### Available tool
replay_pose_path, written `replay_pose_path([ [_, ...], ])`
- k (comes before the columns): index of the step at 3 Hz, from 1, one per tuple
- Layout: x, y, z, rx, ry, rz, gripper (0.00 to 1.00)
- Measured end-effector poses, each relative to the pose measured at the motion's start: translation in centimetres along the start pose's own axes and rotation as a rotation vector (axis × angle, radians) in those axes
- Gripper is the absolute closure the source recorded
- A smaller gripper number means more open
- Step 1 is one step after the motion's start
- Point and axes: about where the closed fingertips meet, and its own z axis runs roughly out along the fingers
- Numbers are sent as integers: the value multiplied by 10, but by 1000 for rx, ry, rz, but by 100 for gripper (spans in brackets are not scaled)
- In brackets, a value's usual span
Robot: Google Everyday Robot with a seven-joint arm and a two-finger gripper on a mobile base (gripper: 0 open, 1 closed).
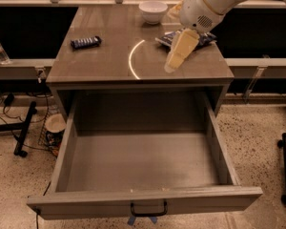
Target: Place rxbar blueberry into top drawer
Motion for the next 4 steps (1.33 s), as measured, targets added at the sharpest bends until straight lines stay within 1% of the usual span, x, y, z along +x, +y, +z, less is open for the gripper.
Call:
replay_pose_path([
  [1,0,0,0,0,0,0,0],
  [2,-8,-33,37,42,-77,38,0],
  [3,-34,-74,85,60,-154,37,0],
  [4,-75,-122,165,40,-225,70,0],
])
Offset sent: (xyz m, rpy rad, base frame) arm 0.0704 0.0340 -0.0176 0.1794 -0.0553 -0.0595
